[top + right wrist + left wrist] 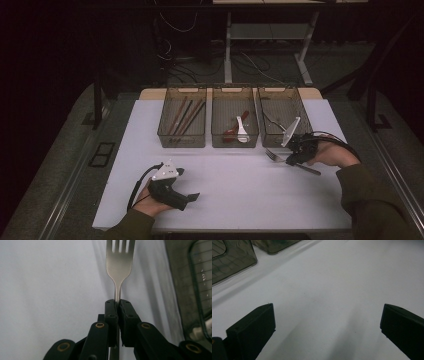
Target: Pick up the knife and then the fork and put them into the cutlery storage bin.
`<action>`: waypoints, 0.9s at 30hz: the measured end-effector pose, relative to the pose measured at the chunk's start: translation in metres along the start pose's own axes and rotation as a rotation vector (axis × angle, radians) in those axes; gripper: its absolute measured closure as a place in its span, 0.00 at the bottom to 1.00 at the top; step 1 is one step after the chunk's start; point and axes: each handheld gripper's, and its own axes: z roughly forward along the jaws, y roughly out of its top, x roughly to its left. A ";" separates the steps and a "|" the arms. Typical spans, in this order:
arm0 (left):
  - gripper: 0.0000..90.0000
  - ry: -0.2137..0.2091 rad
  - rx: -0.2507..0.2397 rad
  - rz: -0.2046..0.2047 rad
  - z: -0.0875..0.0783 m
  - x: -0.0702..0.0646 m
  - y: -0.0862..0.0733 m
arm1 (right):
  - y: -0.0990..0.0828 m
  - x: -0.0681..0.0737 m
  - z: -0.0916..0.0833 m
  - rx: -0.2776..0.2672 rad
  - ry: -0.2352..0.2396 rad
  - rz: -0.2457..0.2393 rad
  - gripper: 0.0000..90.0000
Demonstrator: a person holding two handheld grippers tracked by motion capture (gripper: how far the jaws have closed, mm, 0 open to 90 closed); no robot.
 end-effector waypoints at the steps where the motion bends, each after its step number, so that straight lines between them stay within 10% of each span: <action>1: 0.00 0.000 0.000 0.000 0.000 0.000 0.000 | -0.001 0.000 -0.002 -0.024 0.003 0.006 0.94; 27: 0.00 0.003 -0.003 0.002 -0.001 0.000 0.000 | -0.040 -0.005 -0.017 -0.502 -0.032 0.238 0.94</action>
